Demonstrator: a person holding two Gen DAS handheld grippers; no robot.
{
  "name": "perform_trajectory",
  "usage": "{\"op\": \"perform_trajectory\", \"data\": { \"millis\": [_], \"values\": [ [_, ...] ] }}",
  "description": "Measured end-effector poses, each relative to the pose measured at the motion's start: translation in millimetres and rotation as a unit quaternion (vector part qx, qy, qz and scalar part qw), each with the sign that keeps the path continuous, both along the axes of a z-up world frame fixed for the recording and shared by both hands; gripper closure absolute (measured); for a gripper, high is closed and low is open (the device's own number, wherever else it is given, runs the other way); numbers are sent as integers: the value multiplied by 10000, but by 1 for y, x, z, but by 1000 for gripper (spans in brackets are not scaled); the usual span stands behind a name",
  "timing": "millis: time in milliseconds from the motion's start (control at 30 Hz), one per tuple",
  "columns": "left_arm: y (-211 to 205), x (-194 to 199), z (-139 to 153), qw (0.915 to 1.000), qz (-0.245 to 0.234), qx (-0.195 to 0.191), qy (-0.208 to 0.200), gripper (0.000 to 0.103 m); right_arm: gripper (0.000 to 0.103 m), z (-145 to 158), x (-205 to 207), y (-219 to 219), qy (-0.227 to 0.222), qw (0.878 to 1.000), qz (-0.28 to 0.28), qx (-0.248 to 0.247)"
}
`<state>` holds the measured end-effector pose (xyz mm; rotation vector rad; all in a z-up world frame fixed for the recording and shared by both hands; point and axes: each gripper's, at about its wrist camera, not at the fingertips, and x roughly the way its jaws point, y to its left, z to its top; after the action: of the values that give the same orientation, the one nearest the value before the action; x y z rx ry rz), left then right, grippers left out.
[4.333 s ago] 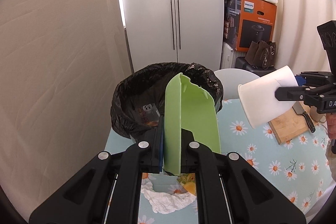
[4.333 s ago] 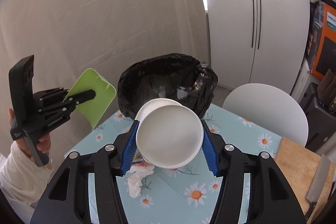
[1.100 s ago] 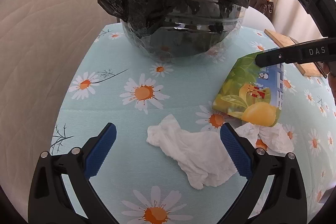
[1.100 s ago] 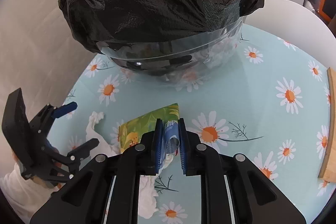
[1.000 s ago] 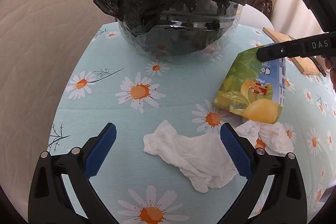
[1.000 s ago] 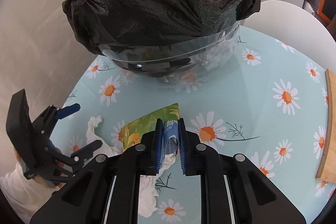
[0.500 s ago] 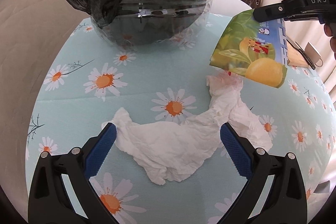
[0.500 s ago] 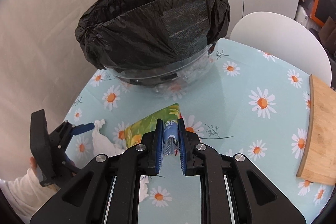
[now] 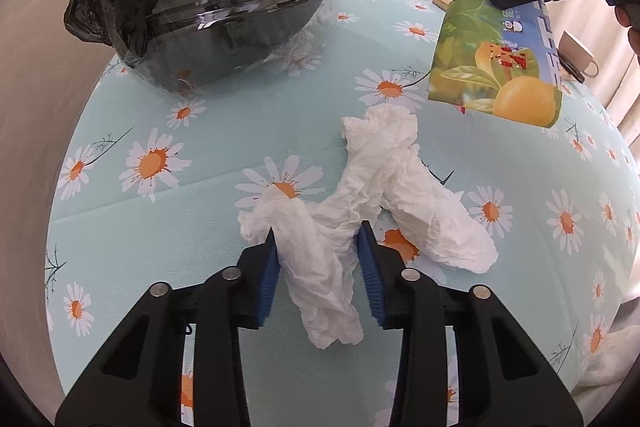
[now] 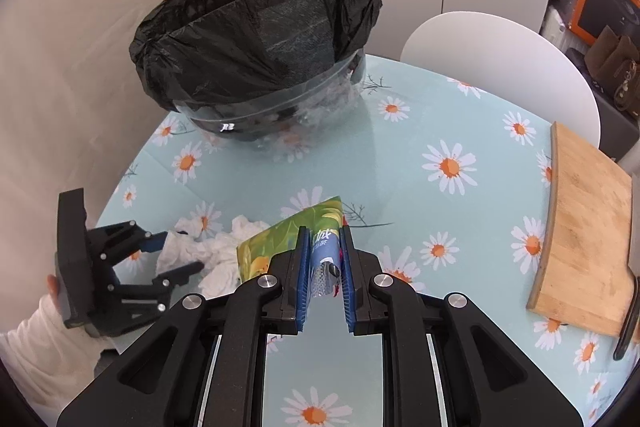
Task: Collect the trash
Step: 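Grasp the juice carton with the right tool while the left tool grasps the tissue, then carry the juice carton and tissue over the bin with both tools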
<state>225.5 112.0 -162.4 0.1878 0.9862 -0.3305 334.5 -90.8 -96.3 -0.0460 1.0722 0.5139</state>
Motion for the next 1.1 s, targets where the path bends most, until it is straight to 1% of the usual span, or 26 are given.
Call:
{"op": "perform_trajectory", "data": {
  "millis": [33, 67, 167, 233, 400, 533, 767, 1100],
  "values": [
    [-1, 2, 1, 10000, -21, 0, 59, 79, 90, 0, -1, -2, -6, 10000, -9, 8],
    [-3, 4, 2, 9999, -20, 28, 110, 84, 90, 0, -2, -3, -20, 10000, -14, 17],
    [-9, 3, 2, 9996, -30, 244, 158, 87, 90, 5, -8, -10, -96, 9999, -15, 26],
    [-10, 1, 4, 9993, -13, 304, 207, 87, 90, 8, -12, -15, -115, 9999, -35, 79],
    [1, -11, 18, 9991, 220, 273, 220, 87, 90, 17, -21, -32, -219, 9996, -91, 174],
    [6, -15, 35, 9987, 376, 326, 96, 87, 90, 29, -28, -44, -366, 9989, -124, 253],
    [6, -23, 67, 9975, 466, 508, -162, 87, 89, 52, -36, -60, -663, 9971, -161, 344],
    [3, -26, 112, 9947, 645, 523, -610, 87, 89, 85, -41, -74, -1106, 9929, -95, 433]
  ]
}}
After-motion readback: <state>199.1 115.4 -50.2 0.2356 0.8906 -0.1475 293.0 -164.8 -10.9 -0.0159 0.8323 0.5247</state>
